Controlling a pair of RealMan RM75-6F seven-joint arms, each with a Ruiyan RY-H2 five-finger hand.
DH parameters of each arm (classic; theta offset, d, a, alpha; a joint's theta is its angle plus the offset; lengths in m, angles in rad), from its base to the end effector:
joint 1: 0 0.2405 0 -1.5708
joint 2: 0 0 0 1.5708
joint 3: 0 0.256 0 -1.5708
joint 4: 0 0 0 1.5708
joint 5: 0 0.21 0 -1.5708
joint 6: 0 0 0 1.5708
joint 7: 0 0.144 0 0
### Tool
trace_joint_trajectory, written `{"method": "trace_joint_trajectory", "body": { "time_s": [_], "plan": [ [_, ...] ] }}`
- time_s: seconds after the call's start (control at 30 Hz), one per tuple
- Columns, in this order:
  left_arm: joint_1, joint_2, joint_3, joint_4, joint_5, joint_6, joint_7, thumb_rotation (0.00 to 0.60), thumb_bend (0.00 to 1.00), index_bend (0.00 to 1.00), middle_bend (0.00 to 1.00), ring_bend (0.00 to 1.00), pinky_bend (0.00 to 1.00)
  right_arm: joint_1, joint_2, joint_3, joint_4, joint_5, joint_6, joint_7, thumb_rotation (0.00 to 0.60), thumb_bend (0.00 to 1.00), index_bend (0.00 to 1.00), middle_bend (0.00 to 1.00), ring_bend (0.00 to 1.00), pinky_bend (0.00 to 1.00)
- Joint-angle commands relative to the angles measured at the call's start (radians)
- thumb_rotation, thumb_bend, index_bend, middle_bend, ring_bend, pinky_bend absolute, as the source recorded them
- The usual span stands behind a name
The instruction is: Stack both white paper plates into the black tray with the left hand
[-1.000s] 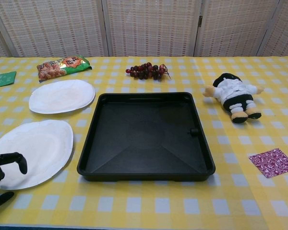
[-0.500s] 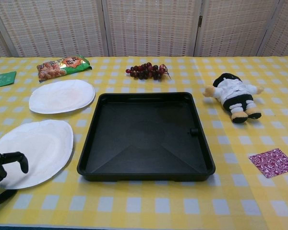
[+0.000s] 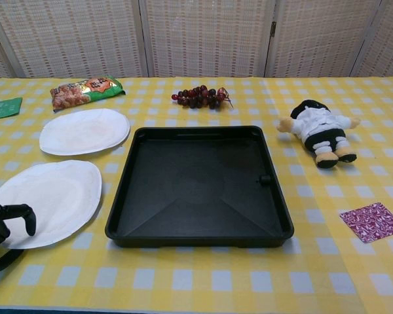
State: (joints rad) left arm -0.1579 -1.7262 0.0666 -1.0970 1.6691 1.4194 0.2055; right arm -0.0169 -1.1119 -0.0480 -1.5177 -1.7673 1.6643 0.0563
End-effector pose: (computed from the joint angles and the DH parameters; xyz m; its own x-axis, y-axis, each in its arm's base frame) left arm -0.2869 0.1745 -0.0324 0.5327 0.0948 0.8410 0.8207 -0.3006 -0.4859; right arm -0.3065 -0.1258 0.1630 0.4247 0.0254 0.9050 -0.8877 -0.1847 0.4218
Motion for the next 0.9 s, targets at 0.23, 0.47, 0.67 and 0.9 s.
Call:
{"method": "trace_joint_trajectory", "body": {
  "time_s": [0.23,0.47,0.67,0.9],
  "plan": [
    [0.005,-0.041,-0.006,0.077,0.011,0.057,-0.047,0.6,0.49,0.63,1.0,1.0,1.0,0.005,-0.004,-0.003,-0.001,0.001,-0.014,-0.008,0.6,0.37,0.0,0.0,0.0,0.0],
    [0.006,-0.06,-0.008,0.122,0.032,0.112,-0.076,0.6,0.51,0.65,1.0,1.0,1.0,0.004,-0.004,-0.003,-0.002,0.001,-0.012,-0.009,0.6,0.37,0.0,0.0,0.0,0.0],
    [0.006,-0.063,-0.006,0.131,0.047,0.148,-0.08,0.6,0.56,0.65,1.0,1.0,1.0,0.004,-0.003,-0.004,0.0,0.0,-0.009,-0.005,0.6,0.37,0.0,0.0,0.0,0.0],
    [0.01,-0.07,-0.035,0.158,0.065,0.245,-0.083,0.6,0.58,0.66,1.0,1.0,1.0,0.003,-0.003,-0.005,0.001,-0.002,-0.007,-0.006,0.6,0.37,0.0,0.0,0.0,0.0]
  ]
}}
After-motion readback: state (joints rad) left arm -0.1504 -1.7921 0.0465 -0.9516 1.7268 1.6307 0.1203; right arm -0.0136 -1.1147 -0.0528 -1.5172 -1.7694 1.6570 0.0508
